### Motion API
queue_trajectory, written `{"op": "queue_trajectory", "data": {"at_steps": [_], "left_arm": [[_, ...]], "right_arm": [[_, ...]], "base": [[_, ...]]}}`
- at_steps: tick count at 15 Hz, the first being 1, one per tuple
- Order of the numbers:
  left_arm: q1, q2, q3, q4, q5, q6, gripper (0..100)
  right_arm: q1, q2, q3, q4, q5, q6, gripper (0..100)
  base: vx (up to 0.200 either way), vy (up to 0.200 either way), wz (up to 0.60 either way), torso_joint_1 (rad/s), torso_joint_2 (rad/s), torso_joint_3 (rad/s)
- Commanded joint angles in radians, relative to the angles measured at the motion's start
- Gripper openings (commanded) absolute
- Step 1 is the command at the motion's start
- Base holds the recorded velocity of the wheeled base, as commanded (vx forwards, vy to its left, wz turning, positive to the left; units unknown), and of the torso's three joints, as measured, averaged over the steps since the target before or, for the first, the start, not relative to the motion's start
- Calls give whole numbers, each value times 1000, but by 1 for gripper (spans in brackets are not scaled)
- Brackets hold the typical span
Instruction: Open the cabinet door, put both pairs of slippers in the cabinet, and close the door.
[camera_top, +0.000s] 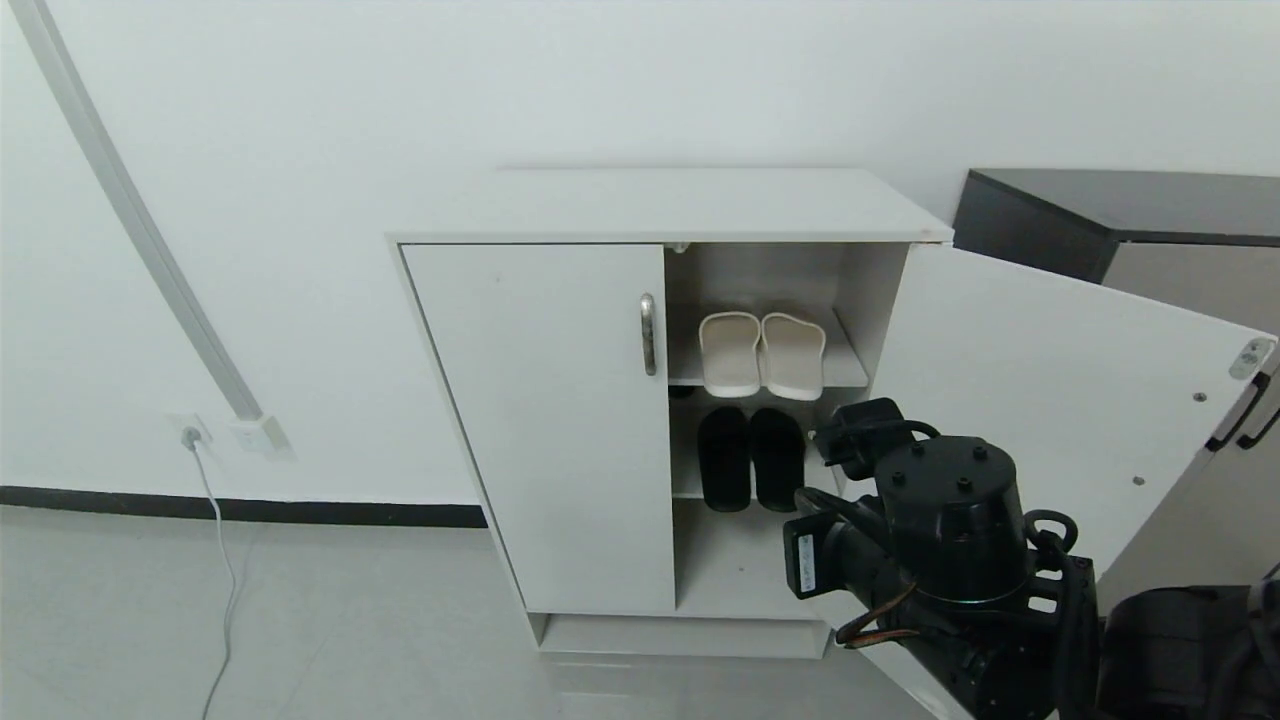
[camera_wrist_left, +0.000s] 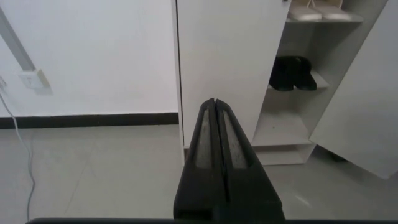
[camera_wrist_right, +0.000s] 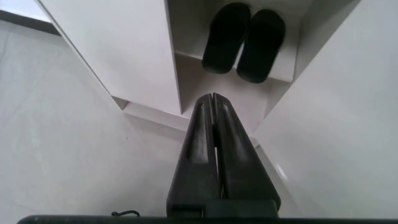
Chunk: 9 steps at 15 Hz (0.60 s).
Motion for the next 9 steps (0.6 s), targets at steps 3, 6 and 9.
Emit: {"op": "queue_trajectory", "data": {"at_steps": [3, 6, 9], "left_arm": [[0, 0, 0, 1, 0, -1, 0], [0, 0, 0, -1, 0, 0, 0], [0, 0, 0, 1, 0, 0, 0]], "right_arm": [[0, 0, 0, 0, 0, 0, 0], [0, 0, 11, -14, -2, -2, 0], [0, 0, 17, -31, -2, -3, 0]], "base": [[0, 0, 0, 144, -468, -328], [0, 0, 0, 165, -481, -318], [0, 0, 0, 185, -500, -313]]}}
